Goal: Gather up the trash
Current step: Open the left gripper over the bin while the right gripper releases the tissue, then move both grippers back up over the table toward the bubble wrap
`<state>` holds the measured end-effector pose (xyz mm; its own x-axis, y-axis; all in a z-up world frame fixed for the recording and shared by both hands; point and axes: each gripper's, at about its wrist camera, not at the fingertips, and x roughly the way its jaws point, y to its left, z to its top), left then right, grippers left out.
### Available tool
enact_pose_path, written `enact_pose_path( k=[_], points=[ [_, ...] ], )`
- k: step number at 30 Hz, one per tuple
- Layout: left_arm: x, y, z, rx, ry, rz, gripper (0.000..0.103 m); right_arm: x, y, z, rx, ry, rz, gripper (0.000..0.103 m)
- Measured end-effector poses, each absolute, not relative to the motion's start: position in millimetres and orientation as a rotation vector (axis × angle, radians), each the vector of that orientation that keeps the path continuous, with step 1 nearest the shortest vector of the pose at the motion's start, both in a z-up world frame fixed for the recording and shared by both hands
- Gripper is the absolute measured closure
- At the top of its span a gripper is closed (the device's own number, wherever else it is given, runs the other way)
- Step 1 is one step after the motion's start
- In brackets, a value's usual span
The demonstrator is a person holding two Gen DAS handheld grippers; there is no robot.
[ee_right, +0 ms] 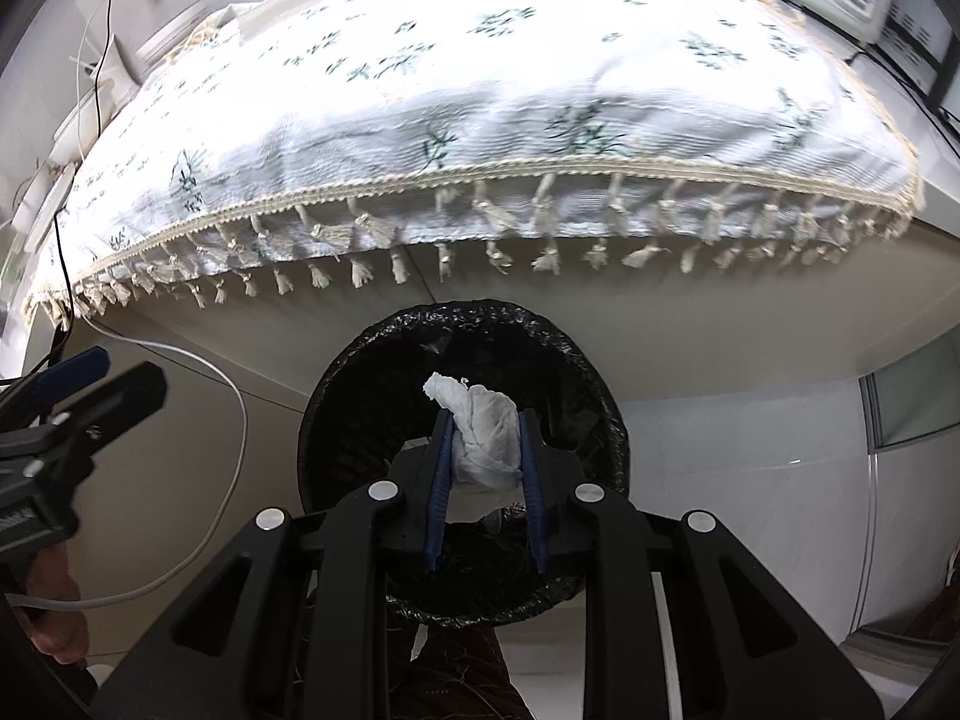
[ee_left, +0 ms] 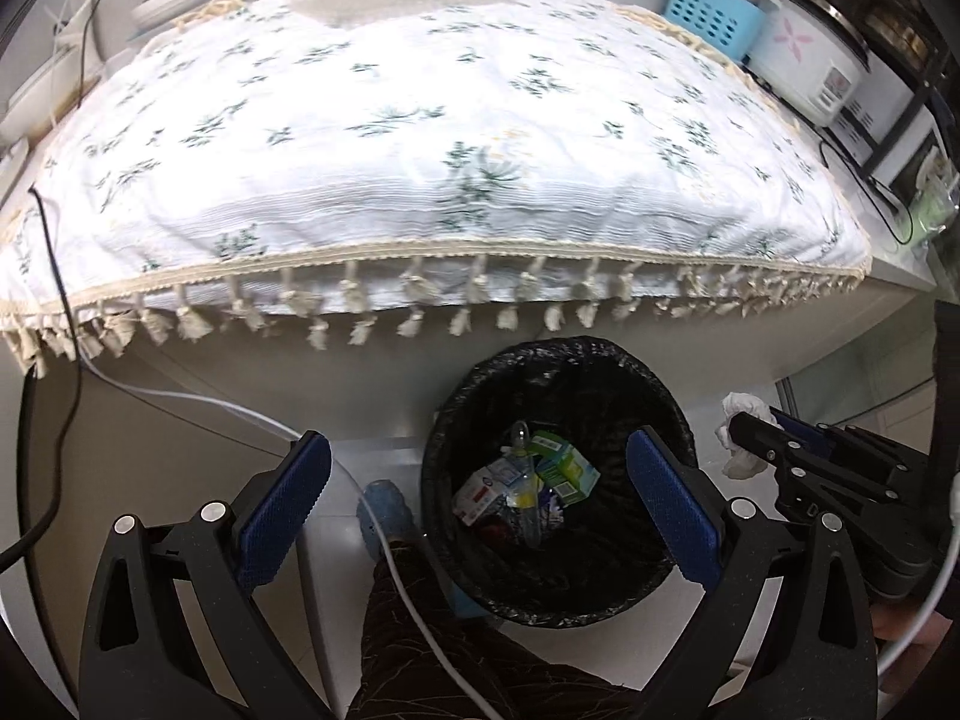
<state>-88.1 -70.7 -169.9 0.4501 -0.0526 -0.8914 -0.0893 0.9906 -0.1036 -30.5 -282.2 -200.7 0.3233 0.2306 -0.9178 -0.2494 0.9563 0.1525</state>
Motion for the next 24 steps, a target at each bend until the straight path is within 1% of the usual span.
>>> enact_pose_path(
  k=[5, 9, 14, 15, 20, 23, 24],
  points=[
    [-89, -60, -172, -0.15, 1.114, 0.048, 0.006, -25, -271, -204, -0.045, 1.195, 0.331, 0.079],
    [-87, -58, -174, -0.159, 1.12, 0.063, 0.006, -23, -269, -203, -0.059, 1.185, 0.335, 0.073],
    [-83, -57, -174, -0.16, 1.12, 0.075, 0.006, -19, -267, -196, -0.068, 1.159, 0.332, 0.051],
    [-82, -57, -173, -0.162, 1.119, 0.076, 0.006, -17, -267, -193, -0.071, 1.153, 0.332, 0.049],
    [-76, -58, -170, -0.169, 1.116, 0.075, 0.006, -15, -269, -183, -0.082, 1.124, 0.329, 0.033],
    [-75, -58, -168, -0.173, 1.113, 0.074, 0.006, -14, -271, -176, -0.084, 1.106, 0.329, 0.025],
    [-74, -58, -167, -0.173, 1.112, 0.073, 0.006, -14, -272, -173, -0.086, 1.097, 0.331, 0.024]
  ],
)
